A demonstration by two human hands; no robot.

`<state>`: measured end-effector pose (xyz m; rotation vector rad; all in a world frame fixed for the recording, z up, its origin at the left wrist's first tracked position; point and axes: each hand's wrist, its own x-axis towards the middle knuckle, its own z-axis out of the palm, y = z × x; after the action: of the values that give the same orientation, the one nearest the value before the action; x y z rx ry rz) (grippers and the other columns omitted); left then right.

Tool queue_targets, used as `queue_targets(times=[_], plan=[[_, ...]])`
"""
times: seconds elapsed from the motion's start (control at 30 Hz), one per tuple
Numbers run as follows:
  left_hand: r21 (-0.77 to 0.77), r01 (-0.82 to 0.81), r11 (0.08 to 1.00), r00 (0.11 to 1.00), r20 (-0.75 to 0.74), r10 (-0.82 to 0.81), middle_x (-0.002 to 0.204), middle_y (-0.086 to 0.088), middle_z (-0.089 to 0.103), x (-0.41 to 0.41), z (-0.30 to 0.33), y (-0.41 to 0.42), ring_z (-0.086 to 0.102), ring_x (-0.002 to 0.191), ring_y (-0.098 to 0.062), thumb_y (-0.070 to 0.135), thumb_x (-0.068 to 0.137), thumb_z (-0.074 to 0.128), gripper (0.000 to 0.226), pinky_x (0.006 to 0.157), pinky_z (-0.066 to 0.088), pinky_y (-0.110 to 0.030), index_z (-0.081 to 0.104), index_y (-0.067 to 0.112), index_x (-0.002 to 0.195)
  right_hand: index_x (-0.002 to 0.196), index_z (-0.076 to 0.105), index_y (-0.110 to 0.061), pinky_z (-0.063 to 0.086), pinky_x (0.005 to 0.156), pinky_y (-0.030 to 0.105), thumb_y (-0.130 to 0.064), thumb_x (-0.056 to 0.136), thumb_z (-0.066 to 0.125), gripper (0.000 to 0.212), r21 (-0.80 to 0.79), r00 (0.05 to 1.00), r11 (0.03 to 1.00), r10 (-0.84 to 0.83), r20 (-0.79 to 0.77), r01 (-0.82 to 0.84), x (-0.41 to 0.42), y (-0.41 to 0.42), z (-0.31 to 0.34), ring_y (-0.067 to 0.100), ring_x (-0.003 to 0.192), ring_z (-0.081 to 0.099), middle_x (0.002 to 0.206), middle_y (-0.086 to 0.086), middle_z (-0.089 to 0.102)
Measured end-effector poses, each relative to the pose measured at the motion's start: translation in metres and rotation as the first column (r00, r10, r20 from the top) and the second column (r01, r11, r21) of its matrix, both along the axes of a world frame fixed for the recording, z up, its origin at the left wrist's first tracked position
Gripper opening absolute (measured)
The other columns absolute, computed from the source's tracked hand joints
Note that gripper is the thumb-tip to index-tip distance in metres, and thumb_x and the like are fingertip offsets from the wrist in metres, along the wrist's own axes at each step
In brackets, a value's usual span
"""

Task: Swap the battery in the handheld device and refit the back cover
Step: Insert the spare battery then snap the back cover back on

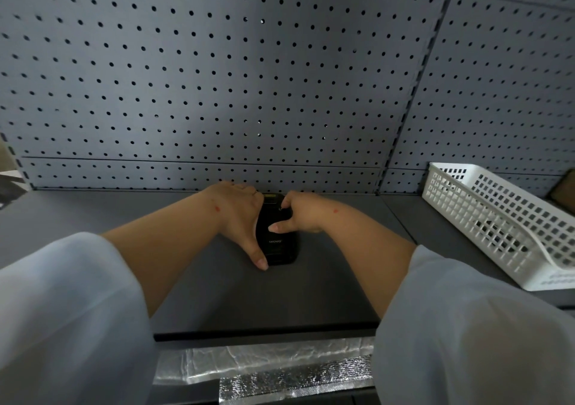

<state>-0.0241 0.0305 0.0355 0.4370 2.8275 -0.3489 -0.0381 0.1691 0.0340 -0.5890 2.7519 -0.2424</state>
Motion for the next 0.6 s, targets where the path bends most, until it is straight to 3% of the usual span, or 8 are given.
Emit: queue_targets(times=[0.33, 0.6], plan=[[0.179, -0.118, 0.977, 0.992, 0.068, 0.107, 0.131, -0.004, 0.041, -0.002, -0.008, -0.004, 0.039, 0.12, -0.021, 0.068, 0.043, 0.074, 0.113, 0.096, 0.034, -0.03, 0.028, 0.015, 0.132, 0.139, 0.034, -0.008, 0.037, 0.099, 0.031, -0.044, 0.086, 0.057, 0.068, -0.049, 1.0, 0.998, -0.026, 0.005, 0.026, 0.0, 0.002, -0.001, 0.025, 0.127, 0.043, 0.143, 0.011, 0.042], [0.447, -0.193, 0.874, 0.979, 0.148, 0.141, 0.136, -0.003, 0.035, 0.007, -0.023, -0.014, 0.033, 0.124, -0.019, 0.052, 0.051, 0.08, 0.108, 0.105, 0.032, -0.03, 0.024, 0.016, 0.136, 0.136, 0.037, -0.01, 0.041, 0.096, 0.033, -0.043, 0.084, 0.061, 0.066, -0.1, 0.997, 0.992, -0.07, 0.02, 0.072, -0.001, 0.002, -0.006, 0.025, 0.123, 0.047, 0.138, 0.01, 0.047]])
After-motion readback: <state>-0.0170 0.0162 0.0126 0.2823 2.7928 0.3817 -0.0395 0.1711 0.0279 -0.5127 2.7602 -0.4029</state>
